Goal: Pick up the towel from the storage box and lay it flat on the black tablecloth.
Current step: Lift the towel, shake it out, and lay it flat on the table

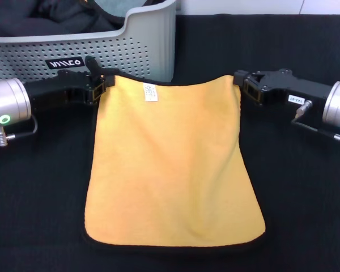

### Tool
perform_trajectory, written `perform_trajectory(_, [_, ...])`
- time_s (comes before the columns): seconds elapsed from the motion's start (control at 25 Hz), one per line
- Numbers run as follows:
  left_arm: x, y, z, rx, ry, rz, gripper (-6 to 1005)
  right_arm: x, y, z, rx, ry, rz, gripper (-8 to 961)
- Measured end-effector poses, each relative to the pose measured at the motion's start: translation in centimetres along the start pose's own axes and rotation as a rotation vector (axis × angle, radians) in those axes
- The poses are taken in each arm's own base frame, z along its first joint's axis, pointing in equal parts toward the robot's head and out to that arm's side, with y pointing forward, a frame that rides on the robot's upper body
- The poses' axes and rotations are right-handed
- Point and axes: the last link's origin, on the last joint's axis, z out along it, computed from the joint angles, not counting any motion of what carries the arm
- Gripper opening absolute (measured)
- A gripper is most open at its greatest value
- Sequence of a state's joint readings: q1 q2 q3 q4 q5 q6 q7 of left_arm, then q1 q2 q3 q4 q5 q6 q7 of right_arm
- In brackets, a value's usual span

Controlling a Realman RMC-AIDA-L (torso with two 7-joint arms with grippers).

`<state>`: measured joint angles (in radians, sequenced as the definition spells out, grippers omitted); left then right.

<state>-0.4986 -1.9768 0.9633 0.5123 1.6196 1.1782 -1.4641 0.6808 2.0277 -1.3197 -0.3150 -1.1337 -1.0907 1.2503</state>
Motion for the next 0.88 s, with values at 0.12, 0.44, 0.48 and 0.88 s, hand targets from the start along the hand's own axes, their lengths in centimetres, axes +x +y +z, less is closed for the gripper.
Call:
perform_trajectory(0.12, [-0.2,-0.1,0.0,0.013,0.001,0.002,100,-0.1,0.0,0.5,0.001,0.021,-0.016,10])
perform_trajectory(0.44, [-0.6,-0.3,0.1,0.032,-0.006,0.001,111,-0.2,0.0,1.2,0.007,0.05,-0.031,10])
perform_trajectory(0.48, [-0.6,-0.3,0.1,0.032,-0.006,0.002,113,-0.2,0.0,1.2,0.008,0.05,-0.031,10])
perform_trajectory(0.88, [-0.5,-0.3,0.0,0.028,0.002,-0.011,128,-0.5,0.1,1.3,0.006,0.037,-0.004,13])
